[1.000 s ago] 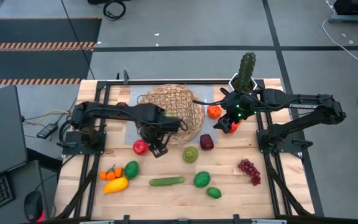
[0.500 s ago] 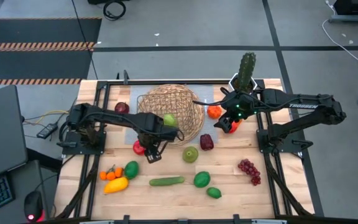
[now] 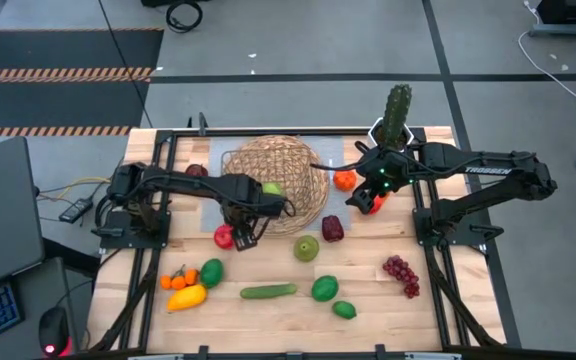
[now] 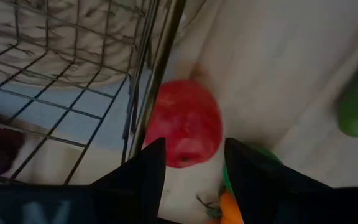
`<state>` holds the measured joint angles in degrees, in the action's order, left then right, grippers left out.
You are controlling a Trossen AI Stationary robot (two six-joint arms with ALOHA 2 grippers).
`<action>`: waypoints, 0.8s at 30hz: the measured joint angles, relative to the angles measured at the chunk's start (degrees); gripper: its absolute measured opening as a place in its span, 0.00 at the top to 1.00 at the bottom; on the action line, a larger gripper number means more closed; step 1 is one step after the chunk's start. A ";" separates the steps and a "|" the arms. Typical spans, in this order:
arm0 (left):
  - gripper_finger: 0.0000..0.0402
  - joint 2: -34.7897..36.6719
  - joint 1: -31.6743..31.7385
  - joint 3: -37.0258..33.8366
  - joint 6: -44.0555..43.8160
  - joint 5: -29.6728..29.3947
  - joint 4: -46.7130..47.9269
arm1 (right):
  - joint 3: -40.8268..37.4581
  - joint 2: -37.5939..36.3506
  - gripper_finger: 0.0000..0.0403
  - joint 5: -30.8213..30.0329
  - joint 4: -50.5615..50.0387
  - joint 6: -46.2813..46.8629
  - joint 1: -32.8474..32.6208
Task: Build produce basket
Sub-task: Adjust the gold wire basket
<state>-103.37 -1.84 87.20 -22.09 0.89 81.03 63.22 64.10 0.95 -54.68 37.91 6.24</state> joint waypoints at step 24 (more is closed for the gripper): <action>0.57 0.00 3.92 20.75 1.69 0.43 -1.50 | -0.12 1.37 0.14 -11.77 -2.05 1.33 5.19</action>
<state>-103.37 2.09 107.95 -20.40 1.32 79.53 63.10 65.46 -10.81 -56.73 39.24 11.43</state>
